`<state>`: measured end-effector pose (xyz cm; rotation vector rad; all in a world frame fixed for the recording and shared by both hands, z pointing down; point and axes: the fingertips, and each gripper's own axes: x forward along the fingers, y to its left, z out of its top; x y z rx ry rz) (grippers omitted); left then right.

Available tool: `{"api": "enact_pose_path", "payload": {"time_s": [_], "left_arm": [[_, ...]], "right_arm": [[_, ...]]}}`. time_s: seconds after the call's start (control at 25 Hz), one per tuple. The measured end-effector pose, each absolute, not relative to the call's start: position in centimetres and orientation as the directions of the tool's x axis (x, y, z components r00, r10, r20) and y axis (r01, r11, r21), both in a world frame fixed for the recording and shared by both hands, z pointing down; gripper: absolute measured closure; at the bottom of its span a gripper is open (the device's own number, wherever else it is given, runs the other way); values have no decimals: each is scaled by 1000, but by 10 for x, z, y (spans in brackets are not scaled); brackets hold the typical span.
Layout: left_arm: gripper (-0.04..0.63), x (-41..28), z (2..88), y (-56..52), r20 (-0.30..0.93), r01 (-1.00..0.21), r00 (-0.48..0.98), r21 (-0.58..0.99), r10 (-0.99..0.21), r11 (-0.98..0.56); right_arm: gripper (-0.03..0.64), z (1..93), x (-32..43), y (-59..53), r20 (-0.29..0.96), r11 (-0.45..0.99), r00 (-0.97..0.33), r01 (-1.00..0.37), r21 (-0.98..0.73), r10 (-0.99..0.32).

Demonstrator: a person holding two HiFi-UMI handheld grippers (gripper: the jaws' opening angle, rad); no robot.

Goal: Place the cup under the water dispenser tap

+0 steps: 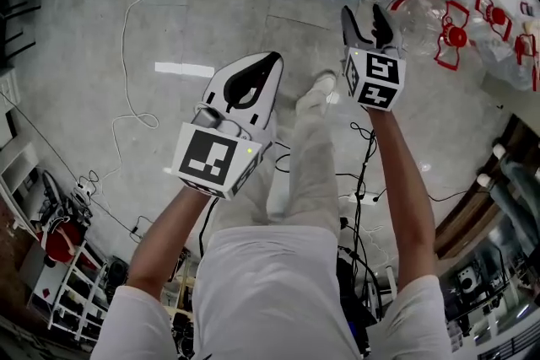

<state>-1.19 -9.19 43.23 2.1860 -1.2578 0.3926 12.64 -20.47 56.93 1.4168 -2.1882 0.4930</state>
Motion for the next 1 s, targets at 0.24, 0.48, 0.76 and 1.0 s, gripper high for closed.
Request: {"api": "enact_pose_path", "payload": {"time_s": [0.24,0.48,0.76,1.0], "left_arm": [[588,-20,401,-89,487,-862,505,321,-712,-392],[589,-23,373,-84,476,-861,508,310,-718,-403],[588,-23,336,-70,446,-858,510,321,-735,-401],[588,-25,300,-54,411,-847,523,343,-747,-405]], "right_arm": [[456,520,131,-185,534,406,-342,-914,1,-773],[510,466,135,-172,482,398,-339,-917,22,-808],[606,408,138,-146,450,407,-351,-913,33,-821],[606,355,125,-116,410,414,-377,-910,1,-831]]}}
